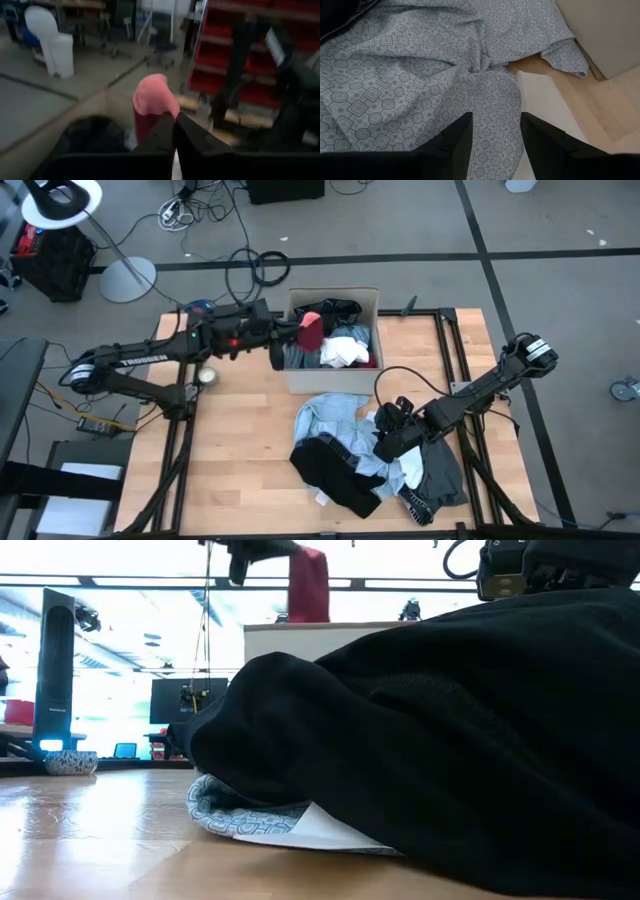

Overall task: Sort clothes
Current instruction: Put the red sock into the white laundry bin, then put the white sock into the white laundry bin

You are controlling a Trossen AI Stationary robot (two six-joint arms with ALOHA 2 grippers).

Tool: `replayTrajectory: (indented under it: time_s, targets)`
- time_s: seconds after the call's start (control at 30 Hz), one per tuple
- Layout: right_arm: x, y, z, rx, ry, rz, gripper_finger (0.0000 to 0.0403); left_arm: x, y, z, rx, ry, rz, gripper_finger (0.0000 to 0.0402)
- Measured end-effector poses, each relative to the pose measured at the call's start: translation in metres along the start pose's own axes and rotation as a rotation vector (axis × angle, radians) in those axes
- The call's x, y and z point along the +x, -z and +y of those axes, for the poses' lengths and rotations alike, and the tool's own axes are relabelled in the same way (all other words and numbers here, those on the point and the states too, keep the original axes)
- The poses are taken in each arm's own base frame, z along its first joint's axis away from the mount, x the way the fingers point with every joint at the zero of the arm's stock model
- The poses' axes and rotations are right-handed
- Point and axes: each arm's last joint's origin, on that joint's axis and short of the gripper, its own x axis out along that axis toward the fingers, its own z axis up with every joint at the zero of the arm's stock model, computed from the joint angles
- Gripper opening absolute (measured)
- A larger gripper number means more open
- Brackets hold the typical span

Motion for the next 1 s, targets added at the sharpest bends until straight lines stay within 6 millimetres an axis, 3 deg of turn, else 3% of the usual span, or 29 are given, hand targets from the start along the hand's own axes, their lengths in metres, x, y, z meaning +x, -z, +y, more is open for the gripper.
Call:
replayTrajectory:
  time_s: [0.2, 0.37, 0.5, 0.67, 1.0]
  targets:
    - [0.0, 0.0, 0.0, -0.009, 0.001, 0.001, 0.0167, 0.006, 0.021, 0.006, 0.015, -0.031, 0.18, 0.0063]
    - [0.0, 0.0, 0.0, -0.009, 0.001, 0.001, 0.0167, 0.004, 0.016, 0.007, -0.004, -0.034, 0.144, 0.0104]
    - [0.0, 0.0, 0.0, -0.009, 0.001, 0.001, 0.0167, -0.005, 0.01, 0.004, -0.055, 0.028, 0.132, 0.0115]
    - [0.0, 0.0, 0.0, -0.011, 0.001, 0.002, 0.0167, -0.016, 0.013, -0.024, -0.044, 0.159, 0.173, 0.0114]
    - [0.0, 0.005, -0.01, 0.066, 0.091, 0.058, 0.0166, -0.042, 0.037, -0.094, 0.064, 0.188, 0.278, 0.0108]
